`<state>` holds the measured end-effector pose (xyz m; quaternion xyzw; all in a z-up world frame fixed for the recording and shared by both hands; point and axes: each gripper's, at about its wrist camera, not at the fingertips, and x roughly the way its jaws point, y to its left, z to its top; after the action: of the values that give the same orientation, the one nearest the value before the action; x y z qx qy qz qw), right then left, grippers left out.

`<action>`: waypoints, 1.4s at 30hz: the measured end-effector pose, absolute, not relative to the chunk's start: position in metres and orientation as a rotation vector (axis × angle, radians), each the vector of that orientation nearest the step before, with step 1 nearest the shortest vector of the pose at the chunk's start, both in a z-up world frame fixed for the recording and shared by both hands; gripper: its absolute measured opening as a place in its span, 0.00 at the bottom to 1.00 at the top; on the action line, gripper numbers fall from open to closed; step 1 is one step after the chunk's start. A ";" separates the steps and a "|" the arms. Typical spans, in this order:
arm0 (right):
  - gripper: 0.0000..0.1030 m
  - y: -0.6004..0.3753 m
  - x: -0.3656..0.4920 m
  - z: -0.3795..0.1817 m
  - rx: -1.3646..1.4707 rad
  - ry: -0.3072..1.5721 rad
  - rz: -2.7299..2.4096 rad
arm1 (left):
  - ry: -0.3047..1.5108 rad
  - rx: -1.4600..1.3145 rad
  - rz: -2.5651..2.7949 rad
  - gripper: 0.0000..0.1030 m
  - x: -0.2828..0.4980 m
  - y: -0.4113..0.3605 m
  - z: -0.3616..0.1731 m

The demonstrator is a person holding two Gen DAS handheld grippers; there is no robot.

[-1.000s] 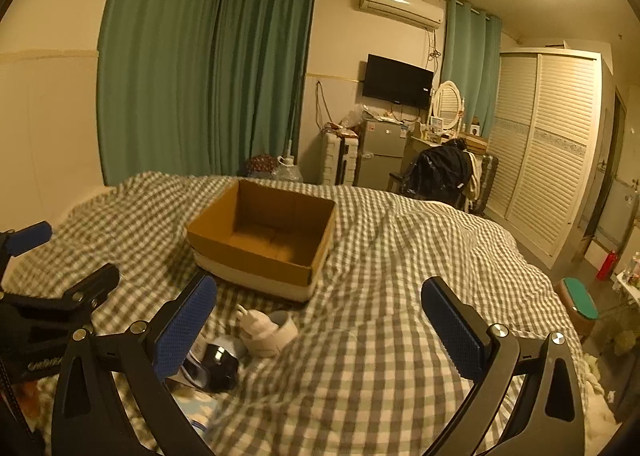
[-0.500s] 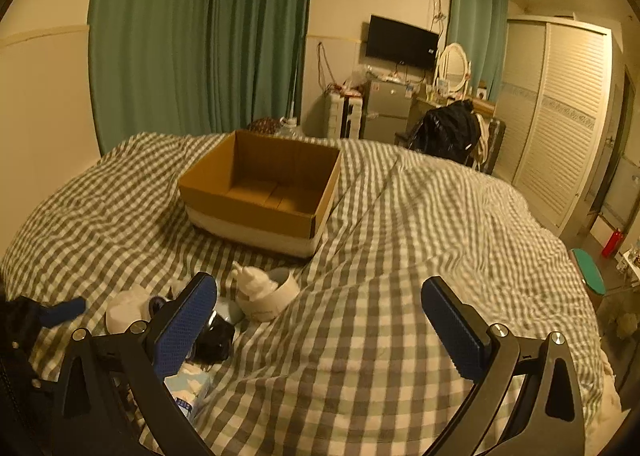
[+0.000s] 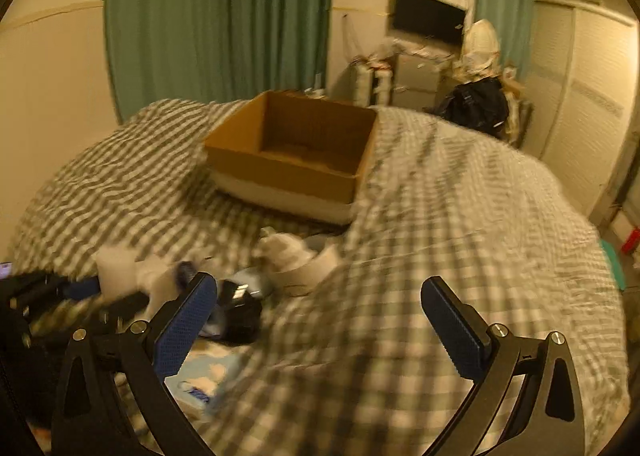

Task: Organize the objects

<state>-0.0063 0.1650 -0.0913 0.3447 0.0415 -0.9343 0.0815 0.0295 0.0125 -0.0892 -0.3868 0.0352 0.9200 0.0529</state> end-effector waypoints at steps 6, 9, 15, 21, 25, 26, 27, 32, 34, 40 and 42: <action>0.87 0.131 -0.017 -0.112 1.116 0.137 -2.652 | 0.125 -1.142 2.903 0.32 0.026 -0.012 -0.075; 0.76 0.121 -0.026 -0.121 1.154 0.111 -2.606 | 0.095 -1.172 2.911 0.32 0.021 -0.022 -0.079; 0.35 0.101 -0.034 -0.132 1.189 0.127 -2.522 | 0.068 -1.206 2.902 0.32 0.019 -0.033 -0.085; 0.09 0.092 -0.025 -0.122 1.146 0.163 -2.511 | 0.053 -1.196 2.904 0.32 0.026 -0.040 -0.084; 0.07 0.091 -0.017 -0.099 1.058 0.192 -2.538 | 0.068 -1.174 2.919 0.32 0.026 -0.040 -0.077; 0.07 0.092 -0.016 -0.093 1.040 0.194 -2.545 | 0.069 -1.165 2.923 0.32 0.025 -0.040 -0.073; 0.07 0.094 -0.016 -0.087 1.021 0.193 -2.554 | 0.068 -1.159 2.925 0.32 0.023 -0.040 -0.071; 0.06 0.107 -0.025 -0.042 0.907 0.207 -2.622 | 0.048 -1.090 2.927 0.32 0.003 -0.038 -0.043; 0.06 0.113 -0.033 -0.024 0.866 0.206 -2.656 | 0.037 -1.064 2.922 0.32 -0.009 -0.035 -0.031; 0.06 0.133 -0.074 0.025 0.761 0.230 -2.748 | 0.067 -0.978 2.923 0.32 -0.057 -0.019 0.003; 0.06 0.138 -0.088 0.034 0.745 0.237 -2.767 | 0.094 -0.956 2.925 0.32 -0.079 -0.010 0.012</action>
<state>-0.0882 0.1379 0.0344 0.2567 0.0816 -0.9538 0.1329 -0.0788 -0.0105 0.0116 -0.3104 0.0305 0.9496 0.0316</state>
